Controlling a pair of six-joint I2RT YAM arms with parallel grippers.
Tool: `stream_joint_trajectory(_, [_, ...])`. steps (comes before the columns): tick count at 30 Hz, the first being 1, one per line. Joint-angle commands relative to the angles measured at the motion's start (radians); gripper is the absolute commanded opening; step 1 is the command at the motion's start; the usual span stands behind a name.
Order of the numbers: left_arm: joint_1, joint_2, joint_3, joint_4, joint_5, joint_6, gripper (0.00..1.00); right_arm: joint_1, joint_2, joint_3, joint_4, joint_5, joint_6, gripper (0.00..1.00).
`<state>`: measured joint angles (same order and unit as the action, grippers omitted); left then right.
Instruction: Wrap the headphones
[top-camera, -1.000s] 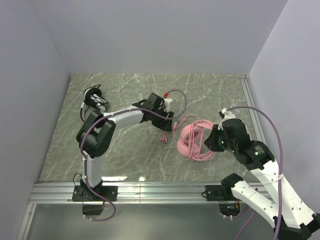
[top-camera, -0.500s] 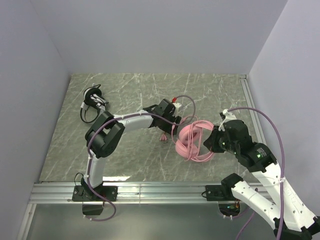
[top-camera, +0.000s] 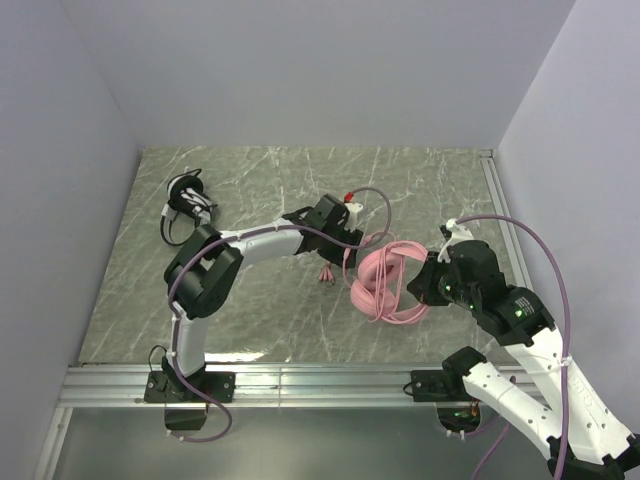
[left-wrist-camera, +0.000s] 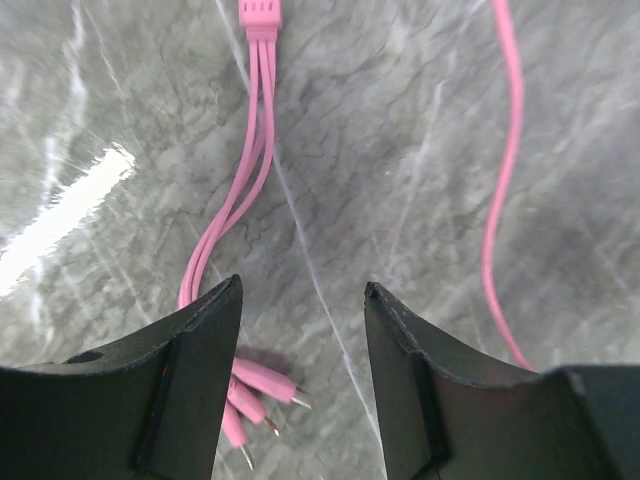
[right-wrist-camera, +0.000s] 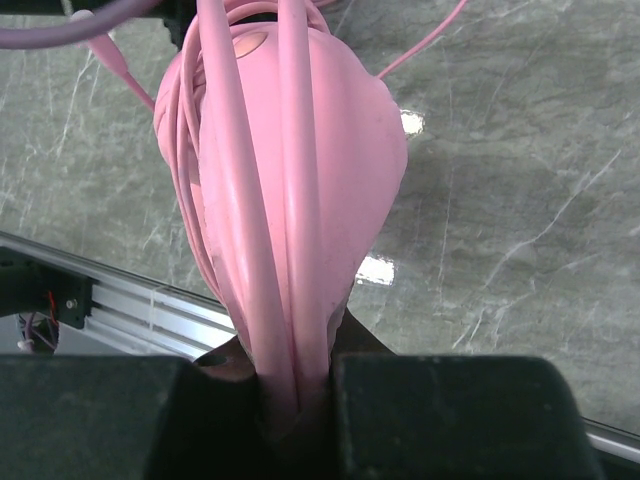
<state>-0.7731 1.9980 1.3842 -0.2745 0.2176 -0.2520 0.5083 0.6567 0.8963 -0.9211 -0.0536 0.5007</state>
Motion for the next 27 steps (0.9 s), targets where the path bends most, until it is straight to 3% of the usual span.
stream_joint_trajectory(1, [0.008, -0.094, 0.022, -0.006, -0.001, 0.008, 0.58, 0.006, -0.017, 0.036, 0.09, -0.018, 0.012, 0.0])
stream_joint_trajectory(16, [0.028, 0.053, 0.07, -0.023, -0.176, 0.037, 0.57, 0.007, -0.014, 0.043, 0.099, -0.038, 0.012, 0.0])
stream_joint_trajectory(20, [0.021, 0.073, 0.059, -0.009, -0.142, 0.04, 0.56, 0.007, -0.017, 0.046, 0.097, -0.035, 0.012, 0.0])
stream_joint_trajectory(24, [0.006, 0.087, 0.058, -0.017, -0.182, 0.037, 0.51, 0.007, -0.015, 0.043, 0.105, -0.045, 0.016, 0.0])
stream_joint_trajectory(27, [-0.006, 0.114, 0.065, -0.034, -0.215, 0.036, 0.41, 0.007, -0.017, 0.039, 0.108, -0.051, 0.018, 0.0])
